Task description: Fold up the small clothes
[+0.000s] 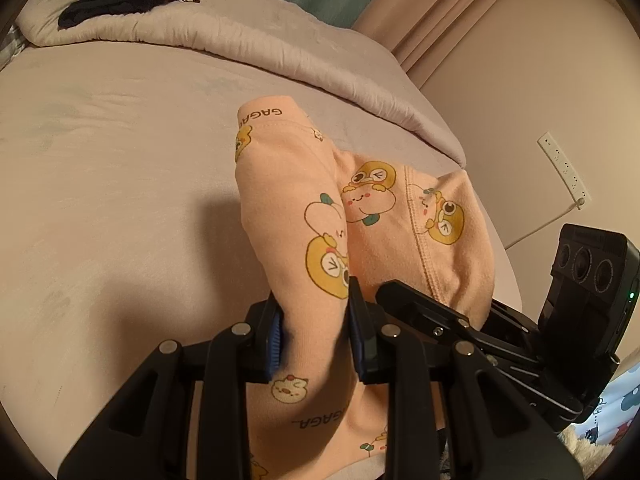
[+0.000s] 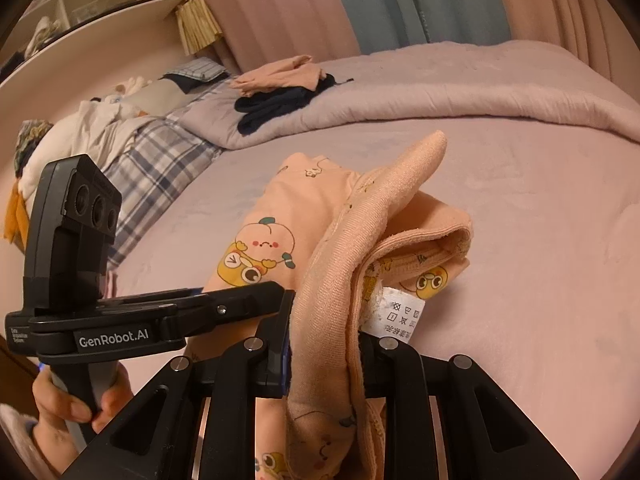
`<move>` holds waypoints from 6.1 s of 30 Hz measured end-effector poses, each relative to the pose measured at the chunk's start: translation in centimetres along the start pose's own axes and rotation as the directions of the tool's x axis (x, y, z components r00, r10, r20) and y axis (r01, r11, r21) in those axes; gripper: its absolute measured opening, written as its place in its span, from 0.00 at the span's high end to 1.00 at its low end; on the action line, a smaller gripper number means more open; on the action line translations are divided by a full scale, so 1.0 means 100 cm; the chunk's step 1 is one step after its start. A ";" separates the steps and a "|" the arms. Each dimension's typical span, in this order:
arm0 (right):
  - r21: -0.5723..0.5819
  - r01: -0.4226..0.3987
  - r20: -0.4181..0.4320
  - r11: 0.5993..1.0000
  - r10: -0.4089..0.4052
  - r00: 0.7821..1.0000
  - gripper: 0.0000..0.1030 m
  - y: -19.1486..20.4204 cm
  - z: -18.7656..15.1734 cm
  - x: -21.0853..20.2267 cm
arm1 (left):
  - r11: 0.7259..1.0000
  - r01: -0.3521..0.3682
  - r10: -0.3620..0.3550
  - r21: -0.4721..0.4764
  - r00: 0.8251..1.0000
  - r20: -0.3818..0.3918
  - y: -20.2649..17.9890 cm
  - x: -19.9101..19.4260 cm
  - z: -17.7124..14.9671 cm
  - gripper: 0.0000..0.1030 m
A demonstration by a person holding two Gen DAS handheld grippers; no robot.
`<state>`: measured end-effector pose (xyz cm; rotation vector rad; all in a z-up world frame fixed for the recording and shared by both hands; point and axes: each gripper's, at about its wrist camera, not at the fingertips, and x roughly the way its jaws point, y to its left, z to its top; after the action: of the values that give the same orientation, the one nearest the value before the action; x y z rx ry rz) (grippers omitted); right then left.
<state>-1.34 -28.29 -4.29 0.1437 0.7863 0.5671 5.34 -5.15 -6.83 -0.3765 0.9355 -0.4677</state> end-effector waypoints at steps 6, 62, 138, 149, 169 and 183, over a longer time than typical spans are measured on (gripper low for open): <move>-0.037 -0.005 0.013 0.999 0.005 1.000 0.76 0.013 0.002 -0.003 | 1.000 -0.006 0.006 0.008 1.000 0.028 0.002 -0.015 -0.003 0.75; -0.188 -0.052 0.011 0.981 0.055 0.998 0.76 0.067 0.014 0.009 | 0.997 -0.061 0.066 -0.047 0.989 0.130 0.024 -0.072 -0.019 0.75; -0.077 -0.097 -0.048 0.992 0.094 0.994 0.77 0.049 0.029 0.068 | 0.985 -0.093 0.104 -0.149 0.992 0.069 0.080 -0.027 0.014 0.73; -0.075 -0.097 -0.048 0.992 0.094 0.994 0.77 0.047 0.030 0.072 | 0.984 -0.092 0.103 -0.155 0.992 0.066 0.082 -0.025 0.015 0.73; -0.073 -0.076 -0.037 0.994 0.074 0.997 0.77 0.041 0.042 0.083 | 0.985 -0.120 0.129 -0.128 0.989 0.066 0.078 -0.015 0.022 0.73; -0.065 -0.051 -0.054 0.997 0.048 0.997 0.76 0.042 0.043 0.096 | 0.981 -0.141 0.148 -0.131 0.988 0.041 0.087 -0.004 0.029 0.73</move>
<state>5.38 -19.25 -5.92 0.0872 0.8155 0.6456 9.42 2.71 -9.36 -0.4312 0.9385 -0.2648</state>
